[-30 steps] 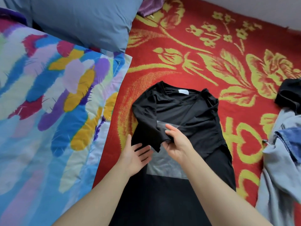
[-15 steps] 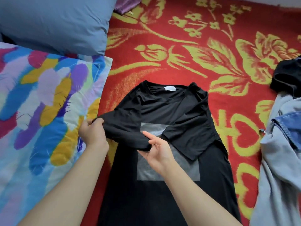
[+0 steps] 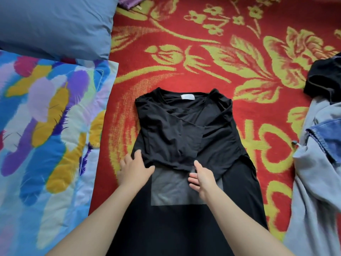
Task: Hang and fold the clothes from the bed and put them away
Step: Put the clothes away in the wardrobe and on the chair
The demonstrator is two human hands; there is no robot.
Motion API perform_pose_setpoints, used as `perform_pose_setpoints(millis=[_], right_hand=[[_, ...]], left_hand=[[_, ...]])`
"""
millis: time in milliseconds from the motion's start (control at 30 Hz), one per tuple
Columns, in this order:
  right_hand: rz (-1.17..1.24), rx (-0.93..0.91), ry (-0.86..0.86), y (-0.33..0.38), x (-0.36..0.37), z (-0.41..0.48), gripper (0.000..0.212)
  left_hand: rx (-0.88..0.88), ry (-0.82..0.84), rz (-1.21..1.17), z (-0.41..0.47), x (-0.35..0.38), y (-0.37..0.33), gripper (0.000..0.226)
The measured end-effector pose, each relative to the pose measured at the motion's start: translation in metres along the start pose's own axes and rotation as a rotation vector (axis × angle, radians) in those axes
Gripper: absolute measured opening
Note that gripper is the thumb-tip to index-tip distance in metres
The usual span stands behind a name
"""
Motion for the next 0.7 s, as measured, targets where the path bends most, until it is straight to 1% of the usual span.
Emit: perform_pose_setpoints(millis=[67, 133, 167, 233, 267, 333, 367, 400, 467, 533, 567, 600, 700], right_hand=[[-0.028, -0.03, -0.036, 0.003, 0.001, 0.005, 0.044], [-0.03, -0.054, -0.035, 0.004, 0.005, 0.006, 0.043], [-0.036, -0.063, -0.029, 0.005, 0.007, 0.006, 0.037], [-0.062, -0.068, -0.022, 0.005, 0.011, 0.007, 0.014], [-0.07, -0.067, -0.021, 0.005, 0.014, 0.008, 0.015], [-0.034, -0.065, -0.017, 0.002, 0.02, 0.011, 0.034], [-0.002, -0.059, -0.018, 0.002, 0.024, 0.011, 0.038], [0.022, -0.051, -0.031, 0.001, 0.024, 0.012, 0.036], [0.016, -0.029, -0.087, -0.001, 0.021, 0.013, 0.025], [-0.075, -0.026, -0.157, -0.004, 0.011, 0.013, 0.017], [-0.158, -0.042, -0.173, -0.004, 0.007, 0.015, 0.016], [-0.264, -0.063, -0.157, -0.003, 0.005, 0.017, 0.018], [-0.707, -0.086, 0.011, 0.001, 0.007, 0.019, 0.016]], left_hand=[[-0.023, -0.014, 0.203, 0.0, 0.007, 0.025, 0.076], [0.021, -0.112, 0.252, 0.001, 0.004, 0.036, 0.074], [0.041, -0.161, 0.214, 0.002, 0.0, 0.039, 0.071], [0.05, -0.189, 0.1, 0.004, -0.005, 0.043, 0.061], [0.052, -0.185, 0.051, 0.006, -0.007, 0.045, 0.053], [0.021, -0.193, -0.048, 0.011, -0.01, 0.05, 0.036], [-0.014, -0.209, -0.119, 0.013, -0.014, 0.054, 0.027], [-0.046, -0.227, -0.197, 0.014, -0.016, 0.057, 0.02], [-0.079, -0.303, -0.314, 0.015, -0.025, 0.064, 0.008], [-0.114, -0.408, -0.368, 0.013, -0.036, 0.076, 0.011], [-0.144, -0.441, -0.374, 0.012, -0.041, 0.084, 0.013], [-0.174, -0.445, -0.368, 0.012, -0.043, 0.092, 0.014], [-0.191, -0.387, -0.353, 0.015, -0.042, 0.1, 0.011]])
Point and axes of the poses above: each hand's wrist, its own z-axis towards the middle knuckle, its own x-axis out of the palm, y = z × x, the point moved 7 cm from there along z, towards the middle knuckle, and after that the axes turned 14 degrees about -z, right-handed, at the moved point
